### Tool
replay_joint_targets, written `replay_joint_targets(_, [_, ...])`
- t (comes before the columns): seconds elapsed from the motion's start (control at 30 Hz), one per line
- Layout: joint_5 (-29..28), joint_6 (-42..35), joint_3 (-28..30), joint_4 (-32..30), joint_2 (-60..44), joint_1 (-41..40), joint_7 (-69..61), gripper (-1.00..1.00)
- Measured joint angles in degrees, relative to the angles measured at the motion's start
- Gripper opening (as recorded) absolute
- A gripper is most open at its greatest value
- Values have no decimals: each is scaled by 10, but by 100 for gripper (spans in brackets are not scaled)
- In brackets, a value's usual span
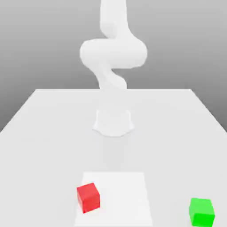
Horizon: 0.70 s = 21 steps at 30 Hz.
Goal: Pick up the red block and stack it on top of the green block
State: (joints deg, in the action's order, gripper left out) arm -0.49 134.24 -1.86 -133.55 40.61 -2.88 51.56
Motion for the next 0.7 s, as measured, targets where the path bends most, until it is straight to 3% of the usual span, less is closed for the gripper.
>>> replay_joint_targets(0.37, [-34,107,-62,-78,-233,-106,264,0])
replay_joint_targets(0.7, [-34,204,-62,-147,-438,-147,478,0])
